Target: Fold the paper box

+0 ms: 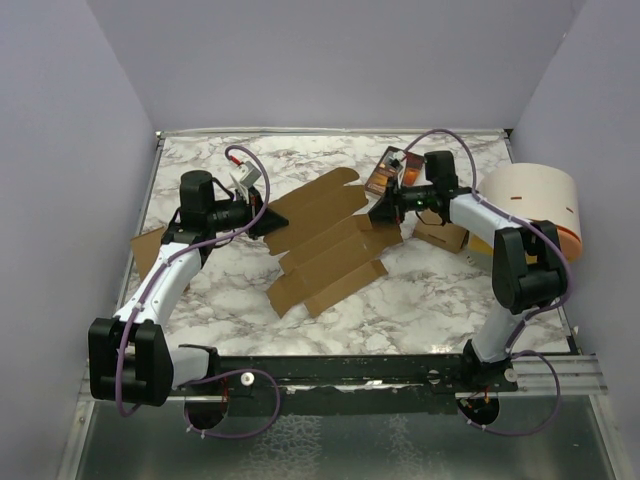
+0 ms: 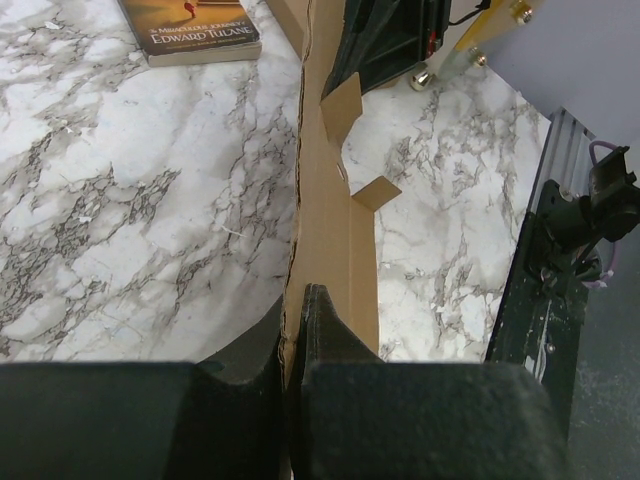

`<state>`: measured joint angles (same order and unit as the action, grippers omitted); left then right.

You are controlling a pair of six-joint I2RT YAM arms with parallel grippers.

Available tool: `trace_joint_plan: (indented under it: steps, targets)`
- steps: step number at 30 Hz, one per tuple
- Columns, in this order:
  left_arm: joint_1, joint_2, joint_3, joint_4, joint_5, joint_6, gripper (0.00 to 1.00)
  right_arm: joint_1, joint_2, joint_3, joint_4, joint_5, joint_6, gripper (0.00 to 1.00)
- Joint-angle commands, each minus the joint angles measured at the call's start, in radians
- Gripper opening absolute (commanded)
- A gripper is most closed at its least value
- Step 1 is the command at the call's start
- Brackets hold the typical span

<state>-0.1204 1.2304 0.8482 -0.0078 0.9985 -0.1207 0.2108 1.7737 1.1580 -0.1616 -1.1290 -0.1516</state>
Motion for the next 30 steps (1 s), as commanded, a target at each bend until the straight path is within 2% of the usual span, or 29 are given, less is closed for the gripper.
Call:
trace_joint_plan:
  steps: [1, 10, 17, 22, 30]
  targets:
    - [-0.007, -0.011, -0.005, 0.029, 0.023, 0.014, 0.00, 0.004, -0.012, -0.007, 0.013, -0.082, -0.027, 0.07]
    - [-0.008, -0.009, -0.006, 0.022, 0.007, 0.019, 0.00, 0.019, -0.022, -0.019, 0.010, -0.145, -0.059, 0.05]
    - [-0.012, -0.008, -0.006, 0.020, 0.010, 0.020, 0.00, 0.043, -0.014, -0.024, 0.010, -0.123, -0.065, 0.05]
    - [-0.015, -0.009, -0.005, 0.020, 0.012, 0.021, 0.00, 0.081, -0.020, -0.035, 0.036, -0.029, -0.043, 0.05]
    - [-0.022, -0.007, -0.007, 0.020, 0.012, 0.023, 0.00, 0.140, -0.032, -0.095, 0.165, 0.205, 0.048, 0.04]
